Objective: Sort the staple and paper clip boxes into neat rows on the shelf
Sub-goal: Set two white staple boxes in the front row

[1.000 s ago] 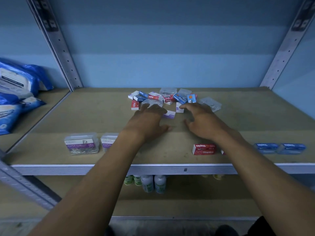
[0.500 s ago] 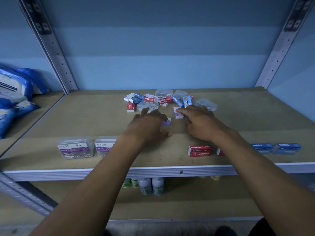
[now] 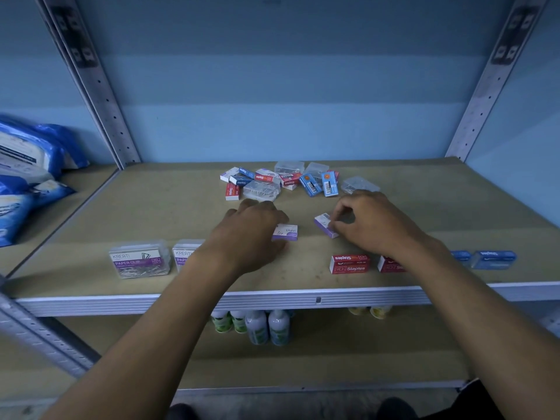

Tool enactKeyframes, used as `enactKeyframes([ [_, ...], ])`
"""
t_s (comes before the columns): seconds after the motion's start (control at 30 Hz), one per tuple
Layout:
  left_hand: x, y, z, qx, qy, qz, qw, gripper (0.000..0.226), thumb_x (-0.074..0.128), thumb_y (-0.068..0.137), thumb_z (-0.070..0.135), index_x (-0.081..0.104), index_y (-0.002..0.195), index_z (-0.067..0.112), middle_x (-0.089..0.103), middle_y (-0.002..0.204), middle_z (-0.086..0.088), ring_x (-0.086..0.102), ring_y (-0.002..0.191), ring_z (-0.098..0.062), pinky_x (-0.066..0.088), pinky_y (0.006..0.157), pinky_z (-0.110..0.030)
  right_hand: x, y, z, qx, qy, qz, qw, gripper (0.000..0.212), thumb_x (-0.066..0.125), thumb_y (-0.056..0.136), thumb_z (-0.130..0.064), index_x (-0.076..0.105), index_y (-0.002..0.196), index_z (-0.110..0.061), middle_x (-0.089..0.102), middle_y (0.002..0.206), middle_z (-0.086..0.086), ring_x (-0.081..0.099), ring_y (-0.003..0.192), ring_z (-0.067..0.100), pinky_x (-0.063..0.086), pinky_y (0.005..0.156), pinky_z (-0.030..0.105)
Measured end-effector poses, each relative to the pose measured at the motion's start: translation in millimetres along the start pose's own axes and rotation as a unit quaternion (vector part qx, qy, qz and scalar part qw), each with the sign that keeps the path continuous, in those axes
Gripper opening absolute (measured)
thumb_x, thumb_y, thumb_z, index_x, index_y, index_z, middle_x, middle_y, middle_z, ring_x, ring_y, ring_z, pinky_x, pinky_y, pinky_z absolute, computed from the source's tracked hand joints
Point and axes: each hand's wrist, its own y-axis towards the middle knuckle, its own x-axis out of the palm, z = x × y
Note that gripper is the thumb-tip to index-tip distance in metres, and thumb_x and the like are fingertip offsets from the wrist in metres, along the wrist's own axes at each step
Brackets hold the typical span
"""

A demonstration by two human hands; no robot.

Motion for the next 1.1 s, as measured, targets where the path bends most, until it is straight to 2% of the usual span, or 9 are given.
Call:
enactKeyframes([
  [0.07, -1, 2, 1, -0.02, 0.022, 0.006, 1.0, 0.038, 0.05, 0.095, 0.039, 0.055, 0.131, 0.03, 0.051, 0.136, 0.003, 0.04, 0.131, -0.025, 0.041, 0.099, -0.043, 2, -1, -1, 0.029, -0.027, -0.003, 0.999, 0.025, 0.073, 0.081, -0.052, 0.074, 0.095, -0.032, 0.065, 0.102, -0.009, 0.058, 0.103, 0.016, 0.054, 0.086, 0.04],
  [0.17, -2, 6, 1, -0.048, 0.049, -0.006, 0.998, 0.035, 0.046, 0.098, 0.037, 0.058, 0.129, 0.026, 0.051, 0.137, 0.001, 0.038, 0.132, -0.026, 0.038, 0.101, -0.043, 4, 2, -3, 0.06, -0.045, -0.017, 0.997, 0.036, 0.072, 0.076, -0.061, 0.078, 0.089, -0.028, 0.069, 0.097, -0.008, 0.061, 0.1, 0.017, 0.056, 0.082, 0.039],
  [0.3, -1, 9, -2, -0.064, 0.042, -0.008, 0.997, 0.029, 0.049, 0.097, 0.03, 0.062, 0.123, 0.026, 0.053, 0.133, -0.001, 0.042, 0.128, -0.027, 0.039, 0.101, -0.044, 4, 2, -7, 0.062, 0.026, -0.021, 0.998, 0.028, 0.079, 0.072, -0.052, 0.073, 0.089, -0.03, 0.07, 0.094, -0.013, 0.064, 0.093, 0.008, 0.056, 0.082, 0.038],
  [0.4, -3, 9, -2, -0.067, 0.024, -0.006, 0.997, 0.028, 0.055, 0.094, 0.029, 0.059, 0.121, 0.026, 0.055, 0.132, -0.001, 0.044, 0.126, -0.026, 0.039, 0.099, -0.042, 1, -1, -11, 0.046, 0.067, -0.033, 0.996, 0.024, 0.085, 0.074, -0.033, 0.065, 0.088, -0.031, 0.068, 0.09, -0.017, 0.064, 0.087, 0.001, 0.057, 0.081, 0.037],
  [0.57, -6, 7, -4, -0.077, -0.031, 0.013, 0.996, 0.023, 0.068, 0.085, 0.03, 0.058, 0.106, 0.027, 0.063, 0.117, 0.001, 0.053, 0.11, -0.023, 0.041, 0.087, -0.034, -1, -4, -12, 0.025, 0.088, -0.042, 0.995, 0.028, 0.082, 0.077, -0.014, 0.063, 0.087, -0.031, 0.068, 0.085, -0.016, 0.063, 0.081, 0.0, 0.057, 0.077, 0.035],
  [0.7, -7, 5, -3, -0.074, -0.05, 0.013, 0.996, 0.025, 0.073, 0.083, 0.028, 0.057, 0.102, 0.025, 0.063, 0.113, 0.001, 0.055, 0.102, -0.022, 0.039, 0.077, -0.03, 0, -4, -9, 0.019, 0.094, -0.04, 0.995, 0.035, 0.084, 0.076, -0.013, 0.064, 0.097, -0.033, 0.067, 0.086, -0.015, 0.062, 0.081, -0.001, 0.054, 0.076, 0.03],
  [0.83, -5, 4, -4, -0.071, -0.068, 0.014, 0.995, 0.026, 0.076, 0.079, 0.025, 0.056, 0.096, 0.025, 0.063, 0.108, 0.001, 0.057, 0.096, -0.023, 0.04, 0.075, -0.03, 1, -4, -6, 0.021, 0.096, -0.044, 0.994, 0.037, 0.084, 0.077, -0.014, 0.067, 0.104, -0.033, 0.067, 0.088, -0.015, 0.061, 0.082, -0.001, 0.05, 0.073, 0.026],
  [1.0, -3, 3, -6, -0.067, -0.083, 0.015, 0.994, 0.027, 0.078, 0.076, 0.026, 0.055, 0.091, 0.028, 0.062, 0.106, 0.003, 0.06, 0.093, -0.022, 0.041, 0.072, -0.029, 1, -4, -3, 0.004, 0.085, -0.042, 0.995, 0.028, 0.084, 0.076, -0.012, 0.077, 0.095, -0.031, 0.07, 0.088, -0.017, 0.061, 0.081, -0.004, 0.052, 0.075, 0.024],
  [1.1, -2, 4, -7, -0.071, -0.081, 0.011, 0.994, 0.03, 0.078, 0.075, 0.032, 0.055, 0.095, 0.03, 0.064, 0.104, 0.005, 0.06, 0.093, -0.02, 0.044, 0.073, -0.029, 1, -4, -2, -0.02, 0.064, -0.027, 0.997, 0.027, 0.083, 0.076, -0.014, 0.077, 0.092, -0.035, 0.065, 0.097, -0.012, 0.059, 0.09, 0.004, 0.047, 0.074, 0.023],
])
